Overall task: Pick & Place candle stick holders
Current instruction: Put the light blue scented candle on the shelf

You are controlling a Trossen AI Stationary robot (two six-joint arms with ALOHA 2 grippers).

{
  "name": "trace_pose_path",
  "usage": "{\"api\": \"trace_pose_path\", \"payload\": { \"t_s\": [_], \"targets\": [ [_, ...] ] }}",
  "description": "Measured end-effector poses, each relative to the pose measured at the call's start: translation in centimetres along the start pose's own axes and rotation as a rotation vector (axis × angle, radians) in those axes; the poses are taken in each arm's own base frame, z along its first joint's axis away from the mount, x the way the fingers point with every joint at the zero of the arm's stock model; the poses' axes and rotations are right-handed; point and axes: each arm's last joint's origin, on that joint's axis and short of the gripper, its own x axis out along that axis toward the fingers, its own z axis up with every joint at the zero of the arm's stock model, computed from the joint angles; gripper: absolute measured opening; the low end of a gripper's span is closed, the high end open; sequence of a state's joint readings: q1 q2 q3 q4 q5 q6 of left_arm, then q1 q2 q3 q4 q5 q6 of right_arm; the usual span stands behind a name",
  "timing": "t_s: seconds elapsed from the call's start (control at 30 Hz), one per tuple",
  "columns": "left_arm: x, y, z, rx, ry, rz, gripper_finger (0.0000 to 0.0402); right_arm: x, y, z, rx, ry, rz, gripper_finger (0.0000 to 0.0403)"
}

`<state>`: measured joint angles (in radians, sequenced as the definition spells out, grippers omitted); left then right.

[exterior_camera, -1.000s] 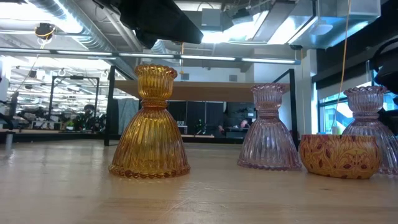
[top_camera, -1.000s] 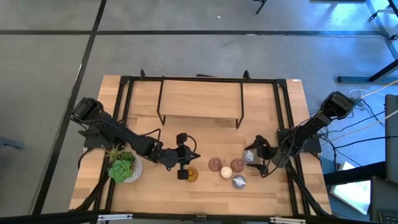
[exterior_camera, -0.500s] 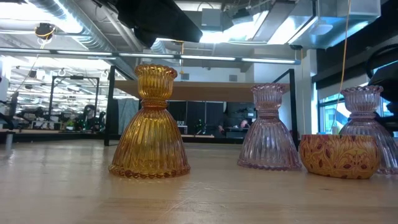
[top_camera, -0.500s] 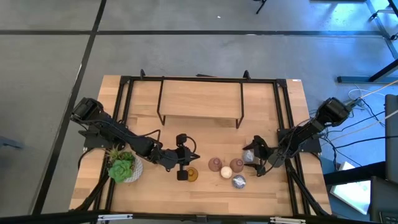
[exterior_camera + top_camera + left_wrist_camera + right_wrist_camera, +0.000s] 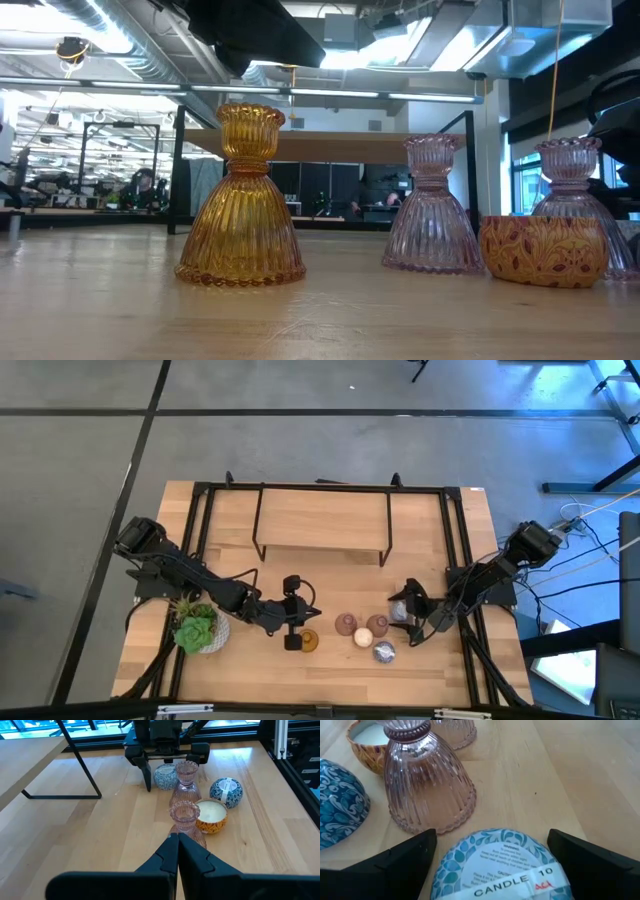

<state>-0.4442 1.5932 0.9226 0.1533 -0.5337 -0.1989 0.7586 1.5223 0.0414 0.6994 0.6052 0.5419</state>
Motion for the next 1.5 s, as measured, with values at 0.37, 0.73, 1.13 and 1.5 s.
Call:
{"api": "trace_pose_path", "payload": {
  "t_s": [0.37, 0.73, 1.13, 1.5],
  "targets": [
    [0.0, 0.0, 0.0, 0.000, 0.001, -0.003, 0.0002, 0.0, 0.0, 0.0, 0.090, -0.003, -0.006, 0.0375],
    [-0.1, -0.2, 0.0, 0.002, 0.000, -0.007, 0.0002, -0.1, -0.1, -0.2, 0.082, 0.001, -0.025, 0.0283],
    [-0.1, -0.2, 0.0, 0.002, 0.000, -0.008, 0.0002, 0.5, 0.7, 0.8, 0.057, -0.004, -0.022, 0.0283],
    [-0.1, -0.2, 0.0, 0.002, 0.000, -0.007, 0.0002, 0.8, 1.5, 1.7, 0.044, 0.042, -0.033, 0.0280]
  ]
}}
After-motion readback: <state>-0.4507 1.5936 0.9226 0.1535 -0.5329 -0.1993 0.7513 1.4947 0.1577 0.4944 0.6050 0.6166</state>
